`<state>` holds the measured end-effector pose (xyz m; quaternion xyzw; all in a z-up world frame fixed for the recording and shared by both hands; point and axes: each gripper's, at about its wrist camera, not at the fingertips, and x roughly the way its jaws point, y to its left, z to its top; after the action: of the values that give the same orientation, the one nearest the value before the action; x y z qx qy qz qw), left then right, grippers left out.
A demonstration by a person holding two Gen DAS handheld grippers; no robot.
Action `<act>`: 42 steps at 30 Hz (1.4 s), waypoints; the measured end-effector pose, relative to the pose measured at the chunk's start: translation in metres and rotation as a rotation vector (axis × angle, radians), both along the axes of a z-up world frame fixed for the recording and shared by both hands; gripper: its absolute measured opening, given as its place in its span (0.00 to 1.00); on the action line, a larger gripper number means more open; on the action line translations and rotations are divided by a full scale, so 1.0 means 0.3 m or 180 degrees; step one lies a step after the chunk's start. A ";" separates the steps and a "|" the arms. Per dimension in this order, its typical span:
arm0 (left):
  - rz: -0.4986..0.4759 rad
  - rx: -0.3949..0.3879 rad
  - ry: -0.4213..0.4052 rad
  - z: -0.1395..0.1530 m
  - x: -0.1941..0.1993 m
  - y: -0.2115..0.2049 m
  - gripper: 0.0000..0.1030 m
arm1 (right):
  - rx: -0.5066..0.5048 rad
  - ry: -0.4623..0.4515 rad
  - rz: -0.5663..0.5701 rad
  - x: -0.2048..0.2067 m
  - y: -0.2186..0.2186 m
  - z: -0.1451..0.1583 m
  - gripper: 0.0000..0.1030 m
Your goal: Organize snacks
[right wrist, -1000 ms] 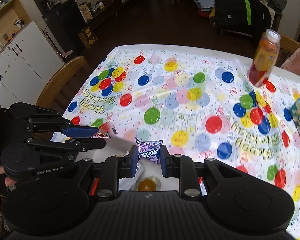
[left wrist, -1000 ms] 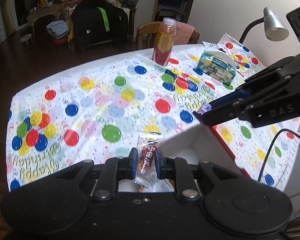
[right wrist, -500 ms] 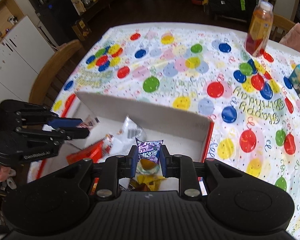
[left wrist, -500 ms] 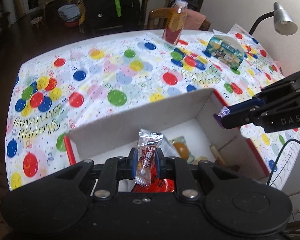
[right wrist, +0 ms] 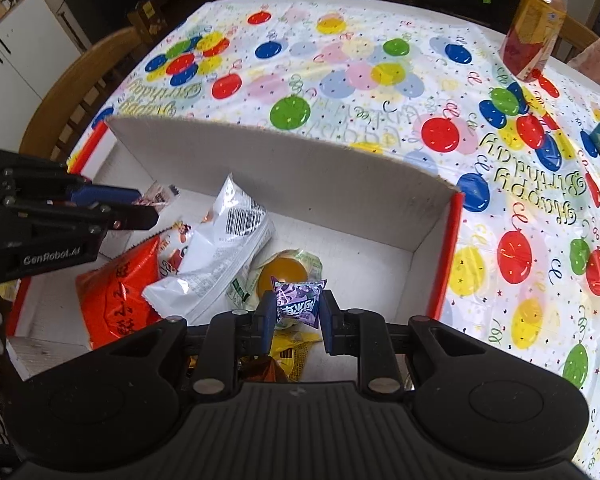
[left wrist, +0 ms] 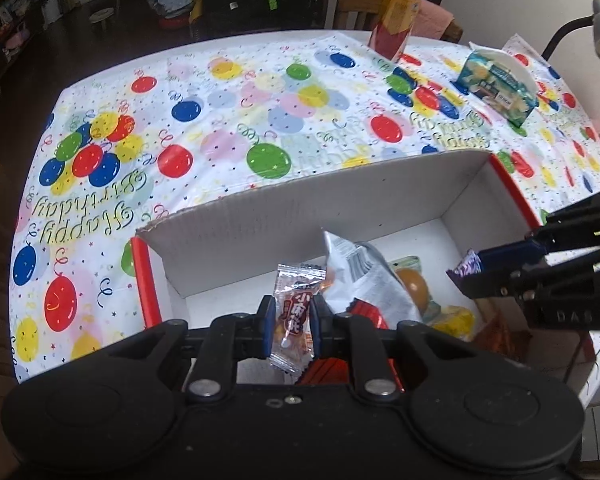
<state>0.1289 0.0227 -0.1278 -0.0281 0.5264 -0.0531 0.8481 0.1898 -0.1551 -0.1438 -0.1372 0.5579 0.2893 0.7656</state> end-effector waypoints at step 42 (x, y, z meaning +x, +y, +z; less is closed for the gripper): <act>0.0185 0.0024 -0.0153 0.049 -0.081 -0.021 0.75 | 0.0666 -0.0016 -0.0479 -0.088 -0.139 0.068 0.63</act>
<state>0.1045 0.0165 -0.1131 -0.0389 0.5051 -0.0271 0.8618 0.1636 -0.1968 -0.1233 -0.0150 0.5315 0.2873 0.7967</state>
